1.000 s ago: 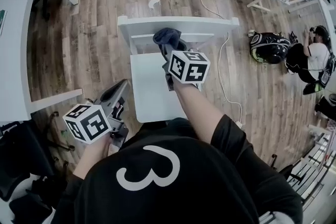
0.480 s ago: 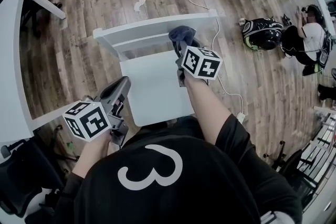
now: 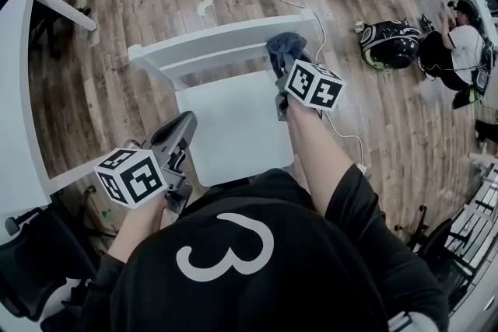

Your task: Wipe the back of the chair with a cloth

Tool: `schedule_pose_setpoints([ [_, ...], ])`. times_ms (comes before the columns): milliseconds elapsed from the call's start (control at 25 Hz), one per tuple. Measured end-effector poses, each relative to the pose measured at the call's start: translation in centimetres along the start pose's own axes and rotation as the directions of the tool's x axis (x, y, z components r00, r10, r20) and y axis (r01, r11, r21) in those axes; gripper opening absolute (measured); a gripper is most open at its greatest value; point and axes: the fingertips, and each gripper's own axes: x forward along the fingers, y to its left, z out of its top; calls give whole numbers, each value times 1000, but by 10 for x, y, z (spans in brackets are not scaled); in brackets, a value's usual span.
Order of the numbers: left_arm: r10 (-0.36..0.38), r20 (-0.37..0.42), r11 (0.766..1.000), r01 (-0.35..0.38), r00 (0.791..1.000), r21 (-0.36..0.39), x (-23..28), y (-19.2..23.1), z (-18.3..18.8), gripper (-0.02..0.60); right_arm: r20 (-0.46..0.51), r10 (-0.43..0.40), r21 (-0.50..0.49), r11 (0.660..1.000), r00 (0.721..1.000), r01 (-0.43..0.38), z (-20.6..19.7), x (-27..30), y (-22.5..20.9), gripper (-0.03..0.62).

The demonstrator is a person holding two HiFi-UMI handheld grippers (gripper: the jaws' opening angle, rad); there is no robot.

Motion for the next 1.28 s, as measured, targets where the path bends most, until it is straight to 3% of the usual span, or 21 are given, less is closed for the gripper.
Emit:
schedule_pose_setpoints([
  [240,7,18,1000,-6,1000,-23,0,3,-6,14,-2,48,-23,999,999,-48,-4,-9,7,51],
  [440,8,47,999,-6,999,-49,-8,5,-9,14,-27,151,-43,987,988,-152,-15,-21,45,51],
  [680,69,122,992,-56,990,-110,-38,31,-4,14,-116,315,-103,939,942,-327,-42,-14,124,51],
  [920,144,175,978,-113,974,-176,-77,63,-11,14,-216,407,-134,888,887,-440,-84,3,186,51],
  [1080,199,207,963,-152,958,-224,-101,83,-18,14,-269,434,-142,865,860,-481,-112,18,215,51],
  [1280,244,216,947,-184,946,-263,-123,102,-31,14,-296,418,-145,869,859,-473,-138,44,231,51],
])
